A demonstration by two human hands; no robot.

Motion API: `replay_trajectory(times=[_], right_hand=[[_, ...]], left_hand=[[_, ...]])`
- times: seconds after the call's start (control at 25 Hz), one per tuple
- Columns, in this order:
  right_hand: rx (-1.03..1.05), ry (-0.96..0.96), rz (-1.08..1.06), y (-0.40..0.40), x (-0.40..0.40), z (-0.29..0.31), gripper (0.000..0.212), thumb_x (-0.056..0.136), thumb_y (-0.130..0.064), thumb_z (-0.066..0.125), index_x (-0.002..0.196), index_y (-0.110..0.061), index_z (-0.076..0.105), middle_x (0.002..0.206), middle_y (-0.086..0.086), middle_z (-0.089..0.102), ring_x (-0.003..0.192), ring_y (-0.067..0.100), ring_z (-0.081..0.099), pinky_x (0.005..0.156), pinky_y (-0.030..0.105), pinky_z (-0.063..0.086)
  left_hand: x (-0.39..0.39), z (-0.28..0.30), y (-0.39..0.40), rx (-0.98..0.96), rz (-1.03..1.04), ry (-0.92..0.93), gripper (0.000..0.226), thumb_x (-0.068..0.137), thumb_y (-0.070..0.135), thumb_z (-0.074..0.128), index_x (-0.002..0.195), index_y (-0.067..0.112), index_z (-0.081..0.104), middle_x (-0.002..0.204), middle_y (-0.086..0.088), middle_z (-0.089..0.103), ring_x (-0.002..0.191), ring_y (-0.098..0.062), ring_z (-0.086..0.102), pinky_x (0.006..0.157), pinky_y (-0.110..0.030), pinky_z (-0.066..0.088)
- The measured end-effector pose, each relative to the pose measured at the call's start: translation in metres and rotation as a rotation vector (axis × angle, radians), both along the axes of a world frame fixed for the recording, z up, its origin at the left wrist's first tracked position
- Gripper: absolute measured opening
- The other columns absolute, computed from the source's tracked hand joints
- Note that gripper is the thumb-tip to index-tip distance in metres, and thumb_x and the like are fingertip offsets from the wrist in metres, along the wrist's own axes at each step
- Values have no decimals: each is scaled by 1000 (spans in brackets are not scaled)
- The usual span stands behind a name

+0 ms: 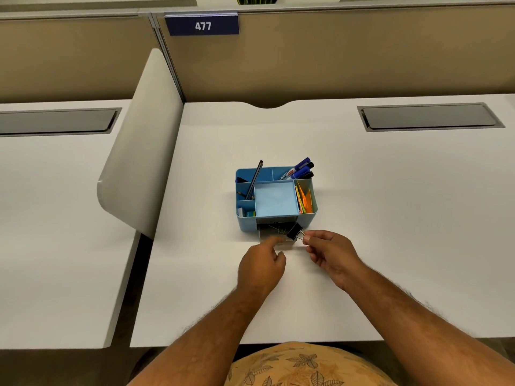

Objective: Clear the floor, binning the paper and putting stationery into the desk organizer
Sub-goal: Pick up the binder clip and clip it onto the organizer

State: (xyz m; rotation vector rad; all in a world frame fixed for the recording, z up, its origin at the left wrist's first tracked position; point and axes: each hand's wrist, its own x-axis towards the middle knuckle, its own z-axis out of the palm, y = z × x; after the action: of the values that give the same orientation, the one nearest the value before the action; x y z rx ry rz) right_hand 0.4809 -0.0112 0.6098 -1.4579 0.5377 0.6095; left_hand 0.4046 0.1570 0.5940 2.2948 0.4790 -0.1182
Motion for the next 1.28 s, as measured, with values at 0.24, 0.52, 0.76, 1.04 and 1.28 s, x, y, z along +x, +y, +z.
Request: replay_trajectory(times=[0.24, 0.52, 0.76, 1.04, 1.28], right_hand=[[-141, -55, 76, 13, 2, -2, 7, 88, -10, 81, 94, -13, 81, 92, 13, 80, 75, 19, 71, 64, 25, 62], [-88, -75, 92, 32, 9, 3, 7, 90, -3, 77, 92, -9, 80, 95, 16, 80, 88, 24, 78, 69, 25, 65], [-158, -144, 118, 34, 14, 3, 11, 90, -3, 77, 90, -13, 80, 95, 11, 79, 89, 26, 78, 74, 30, 66], [-164, -137, 65, 17, 15, 0, 10, 87, 1, 79, 93, -7, 78, 96, 14, 78, 85, 25, 80, 72, 29, 66], [-357, -332, 274, 33, 11, -1, 15, 88, -8, 80, 87, -22, 78, 88, 0, 79, 76, 15, 79, 74, 26, 65]], left_hand=[[-8, -4, 8, -66, 56, -66, 32, 96, 24, 65, 127, 34, 71, 68, 5, 64, 69, -14, 63, 69, -28, 56], [2, -7, 24, -425, 558, -51, 8, 98, 33, 66, 95, 25, 65, 80, 0, 75, 74, -20, 71, 68, -35, 60], [11, -6, 21, -510, 617, 74, 4, 95, 23, 68, 96, 19, 69, 85, -6, 77, 63, -16, 70, 51, -24, 55], [2, -8, 21, -561, 623, 101, 6, 93, 22, 70, 94, 16, 71, 81, -7, 78, 62, -17, 74, 55, -29, 61], [1, -7, 21, -550, 639, 102, 7, 96, 24, 69, 95, 18, 73, 82, -6, 79, 65, -19, 76, 56, -26, 61]])
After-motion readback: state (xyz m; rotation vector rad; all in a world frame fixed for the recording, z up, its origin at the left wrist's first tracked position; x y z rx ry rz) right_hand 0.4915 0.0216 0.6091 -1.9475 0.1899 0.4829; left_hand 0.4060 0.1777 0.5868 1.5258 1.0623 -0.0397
